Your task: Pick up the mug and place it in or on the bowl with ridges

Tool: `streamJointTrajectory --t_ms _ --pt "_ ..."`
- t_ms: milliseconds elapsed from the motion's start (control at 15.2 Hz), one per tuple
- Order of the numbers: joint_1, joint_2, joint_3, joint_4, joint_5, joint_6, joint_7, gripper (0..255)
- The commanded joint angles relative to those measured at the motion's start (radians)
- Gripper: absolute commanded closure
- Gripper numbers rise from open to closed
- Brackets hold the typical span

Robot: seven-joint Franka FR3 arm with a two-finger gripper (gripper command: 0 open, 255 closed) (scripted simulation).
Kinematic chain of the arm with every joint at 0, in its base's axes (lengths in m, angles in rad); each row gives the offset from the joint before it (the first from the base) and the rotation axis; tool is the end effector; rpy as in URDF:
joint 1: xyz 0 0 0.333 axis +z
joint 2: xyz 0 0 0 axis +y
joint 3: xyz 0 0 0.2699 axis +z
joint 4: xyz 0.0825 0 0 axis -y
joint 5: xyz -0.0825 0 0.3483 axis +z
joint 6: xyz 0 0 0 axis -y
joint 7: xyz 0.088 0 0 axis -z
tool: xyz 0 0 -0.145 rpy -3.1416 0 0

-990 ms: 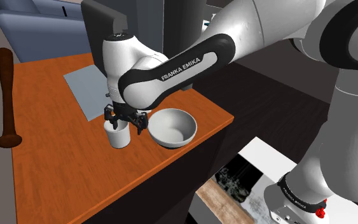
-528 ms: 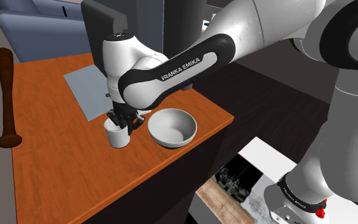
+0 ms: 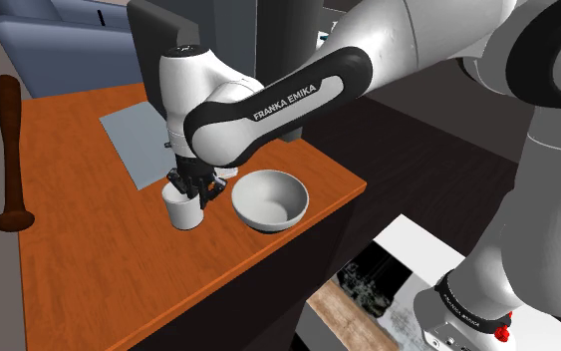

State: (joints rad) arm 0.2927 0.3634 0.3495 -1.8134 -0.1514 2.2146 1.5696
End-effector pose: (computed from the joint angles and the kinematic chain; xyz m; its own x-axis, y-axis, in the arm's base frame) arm 0.4917 0.3456 0.2957 0.6486 -0.7611 0.0045 -0.7595 -0.6475 -0.0629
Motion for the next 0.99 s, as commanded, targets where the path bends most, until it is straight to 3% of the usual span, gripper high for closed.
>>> streamJointTrajectory --t_ms 0,924 --pt "-0.002 -0.012 0.003 0.013 0.006 -0.024 -0.004 255" --pt "-0.009 -0.078 0.016 0.116 0.039 -0.188 -0.026 255"
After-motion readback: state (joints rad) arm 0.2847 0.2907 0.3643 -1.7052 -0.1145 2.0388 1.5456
